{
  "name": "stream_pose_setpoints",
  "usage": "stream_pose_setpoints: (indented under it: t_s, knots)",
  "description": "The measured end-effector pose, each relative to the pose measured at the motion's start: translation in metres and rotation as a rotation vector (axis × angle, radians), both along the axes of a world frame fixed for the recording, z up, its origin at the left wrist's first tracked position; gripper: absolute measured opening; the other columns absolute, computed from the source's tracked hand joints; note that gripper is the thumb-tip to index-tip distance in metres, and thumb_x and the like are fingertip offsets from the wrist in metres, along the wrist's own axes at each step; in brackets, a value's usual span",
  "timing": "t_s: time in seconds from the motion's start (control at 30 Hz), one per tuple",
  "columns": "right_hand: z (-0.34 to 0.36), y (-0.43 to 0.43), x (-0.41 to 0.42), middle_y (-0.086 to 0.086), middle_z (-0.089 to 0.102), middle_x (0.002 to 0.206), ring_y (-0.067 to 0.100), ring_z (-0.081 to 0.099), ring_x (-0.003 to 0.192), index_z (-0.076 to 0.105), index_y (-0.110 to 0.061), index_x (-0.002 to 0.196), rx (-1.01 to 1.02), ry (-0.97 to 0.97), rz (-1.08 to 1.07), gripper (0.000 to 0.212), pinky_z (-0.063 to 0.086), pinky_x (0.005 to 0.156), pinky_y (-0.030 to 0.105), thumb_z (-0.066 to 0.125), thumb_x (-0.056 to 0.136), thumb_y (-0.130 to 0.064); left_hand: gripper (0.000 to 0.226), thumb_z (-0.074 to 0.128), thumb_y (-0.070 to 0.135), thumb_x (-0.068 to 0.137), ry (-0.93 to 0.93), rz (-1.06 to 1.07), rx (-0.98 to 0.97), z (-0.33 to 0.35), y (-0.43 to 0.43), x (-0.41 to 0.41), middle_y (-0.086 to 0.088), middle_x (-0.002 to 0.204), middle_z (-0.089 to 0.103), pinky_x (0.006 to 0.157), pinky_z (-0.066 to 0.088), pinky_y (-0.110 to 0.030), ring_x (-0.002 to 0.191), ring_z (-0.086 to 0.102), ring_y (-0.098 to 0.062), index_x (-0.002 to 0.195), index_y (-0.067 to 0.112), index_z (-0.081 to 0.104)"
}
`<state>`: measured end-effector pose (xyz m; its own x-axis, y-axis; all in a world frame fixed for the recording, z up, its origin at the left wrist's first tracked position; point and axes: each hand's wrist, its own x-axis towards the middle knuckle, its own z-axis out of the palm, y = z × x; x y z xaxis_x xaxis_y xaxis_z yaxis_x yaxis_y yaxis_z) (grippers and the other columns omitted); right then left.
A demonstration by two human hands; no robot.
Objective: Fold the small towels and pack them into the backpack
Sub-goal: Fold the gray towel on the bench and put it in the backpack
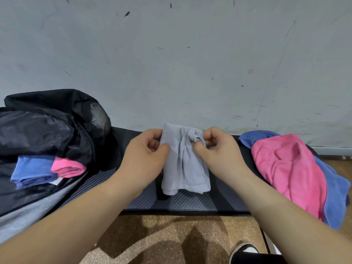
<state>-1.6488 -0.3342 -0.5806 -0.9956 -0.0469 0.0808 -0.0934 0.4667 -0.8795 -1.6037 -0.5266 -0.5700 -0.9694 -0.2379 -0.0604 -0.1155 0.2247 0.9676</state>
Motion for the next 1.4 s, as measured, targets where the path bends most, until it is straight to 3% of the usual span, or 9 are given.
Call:
stream_pose_setpoints:
  t_s: [0.17,0.37,0.5,0.6,0.7,0.87,1.17,1.27,1.4]
  knots:
    - [-0.005,-0.01,0.005,-0.005,0.05,0.061,0.004,0.039,0.051,0.055,-0.015,0.073,-0.001,-0.039,-0.028,0.024,0.037,0.051,0.014,0.075,0.087,-0.017,0.023,0.07,0.02,0.094,0.054,-0.126,-0.117,-0.005,0.013,0.01,0.003,0.082,0.068,0.072,0.063,-0.052,0.066,0.062,-0.017,0.113,0.034,0.075]
    - [-0.003,-0.019,0.014,0.005,0.058,0.07,0.014,0.053,0.064,0.069,-0.008,0.086,-0.244,-0.197,-0.045,0.018,0.047,0.062,0.031,0.071,0.093,-0.024,0.033,0.059,0.021,0.103,0.065,-0.229,-0.396,-0.008,0.016,0.012,0.005,0.101,0.054,0.076,0.044,-0.009,0.09,0.056,-0.002,0.134,0.03,0.062]
    - [0.005,-0.029,0.023,0.01,0.078,0.089,0.023,0.078,0.083,0.07,-0.008,0.104,-0.47,-0.313,0.014,0.025,0.063,0.076,0.036,0.075,0.094,-0.03,0.063,0.054,0.006,0.1,0.069,-0.288,-0.37,-0.008,0.023,0.017,0.014,0.11,0.044,0.089,0.053,-0.022,0.096,0.054,-0.002,0.155,0.036,0.043]
    - [0.011,-0.022,0.015,0.01,0.079,0.096,0.021,0.079,0.088,0.067,-0.007,0.112,-0.585,-0.342,-0.037,0.036,0.063,0.076,0.032,0.084,0.086,-0.025,0.066,0.055,0.001,0.099,0.047,-0.297,-0.148,-0.001,0.023,0.015,0.018,0.113,0.054,0.09,0.053,-0.018,0.102,0.059,0.002,0.127,0.06,0.054]
    - [0.011,-0.017,0.005,0.006,0.08,0.1,0.02,0.078,0.094,0.068,-0.013,0.114,-0.563,-0.361,-0.082,0.03,0.061,0.079,0.035,0.081,0.09,-0.026,0.056,0.059,-0.002,0.098,0.049,-0.268,-0.088,0.005,0.015,0.015,0.018,0.117,0.064,0.083,0.053,-0.015,0.1,0.064,0.004,0.127,0.047,0.058]
    - [0.022,-0.022,0.007,0.009,0.077,0.119,0.027,0.074,0.111,0.064,-0.011,0.127,-0.75,-0.452,-0.037,0.023,0.059,0.097,0.054,0.054,0.108,-0.019,0.06,0.084,0.035,0.084,0.01,-0.099,-0.278,0.007,-0.012,0.015,0.018,0.129,0.063,0.098,0.055,-0.032,0.112,0.062,-0.002,0.139,0.033,0.059]
    - [0.044,-0.054,0.036,0.016,0.078,0.114,0.03,0.077,0.104,0.064,-0.002,0.12,-1.237,-0.597,-0.05,0.025,0.06,0.091,0.048,0.041,0.11,-0.007,0.049,0.094,0.019,0.072,-0.096,-0.086,0.304,0.013,-0.037,0.041,0.005,0.108,0.081,0.093,0.06,-0.038,0.106,0.076,-0.017,0.116,0.025,0.073]
    - [0.043,-0.068,0.046,0.012,0.076,0.122,0.027,0.074,0.111,0.059,-0.008,0.133,-1.042,-0.607,-0.012,0.028,0.058,0.099,0.048,0.046,0.11,-0.017,0.031,0.085,0.008,0.082,-0.044,-0.039,0.278,0.025,-0.054,0.049,0.001,0.101,0.082,0.081,0.062,-0.033,0.099,0.077,-0.02,0.11,0.019,0.075]
    - [0.034,-0.081,0.061,-0.011,0.051,0.148,0.008,0.053,0.132,0.034,-0.029,0.158,-0.251,-0.288,0.031,0.072,0.043,0.113,0.029,0.066,0.095,-0.016,0.023,0.074,0.002,0.089,-0.026,-0.086,0.138,0.043,-0.09,0.06,-0.001,0.096,0.082,0.073,0.065,-0.031,0.092,0.079,-0.018,0.102,0.021,0.077]
